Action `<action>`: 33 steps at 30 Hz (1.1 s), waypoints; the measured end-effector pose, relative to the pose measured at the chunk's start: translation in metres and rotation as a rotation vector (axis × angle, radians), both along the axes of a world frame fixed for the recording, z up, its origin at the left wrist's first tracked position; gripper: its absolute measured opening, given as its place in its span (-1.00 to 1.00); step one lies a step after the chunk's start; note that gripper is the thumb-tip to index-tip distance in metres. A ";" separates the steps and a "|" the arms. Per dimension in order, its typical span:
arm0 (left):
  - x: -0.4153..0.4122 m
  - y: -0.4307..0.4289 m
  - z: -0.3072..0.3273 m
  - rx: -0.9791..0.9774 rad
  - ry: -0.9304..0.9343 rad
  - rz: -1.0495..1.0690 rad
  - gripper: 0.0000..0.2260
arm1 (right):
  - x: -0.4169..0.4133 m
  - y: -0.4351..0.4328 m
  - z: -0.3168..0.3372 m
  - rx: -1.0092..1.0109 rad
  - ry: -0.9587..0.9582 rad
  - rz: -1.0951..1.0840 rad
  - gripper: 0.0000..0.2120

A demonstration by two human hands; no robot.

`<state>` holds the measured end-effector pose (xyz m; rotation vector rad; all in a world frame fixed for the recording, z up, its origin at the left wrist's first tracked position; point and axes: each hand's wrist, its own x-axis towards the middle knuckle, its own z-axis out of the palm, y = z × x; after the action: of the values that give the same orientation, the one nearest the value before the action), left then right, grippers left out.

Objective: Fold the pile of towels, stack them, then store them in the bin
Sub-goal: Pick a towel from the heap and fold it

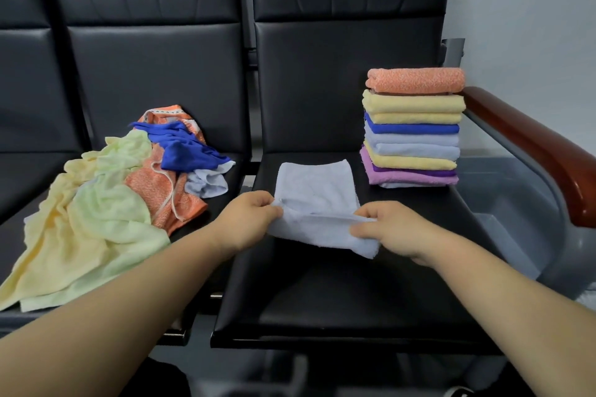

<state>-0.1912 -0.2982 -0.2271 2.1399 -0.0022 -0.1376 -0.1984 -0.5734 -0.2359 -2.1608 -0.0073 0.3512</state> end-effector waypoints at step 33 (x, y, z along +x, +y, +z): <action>0.087 0.003 -0.056 0.412 -0.163 0.127 -0.83 | 0.095 0.031 -0.037 -0.320 -0.209 -0.268 -0.83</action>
<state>-0.1039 -0.2950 -0.2834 2.5487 0.0724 0.1219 -0.1038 -0.5420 -0.2725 -2.4675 0.2330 -0.0324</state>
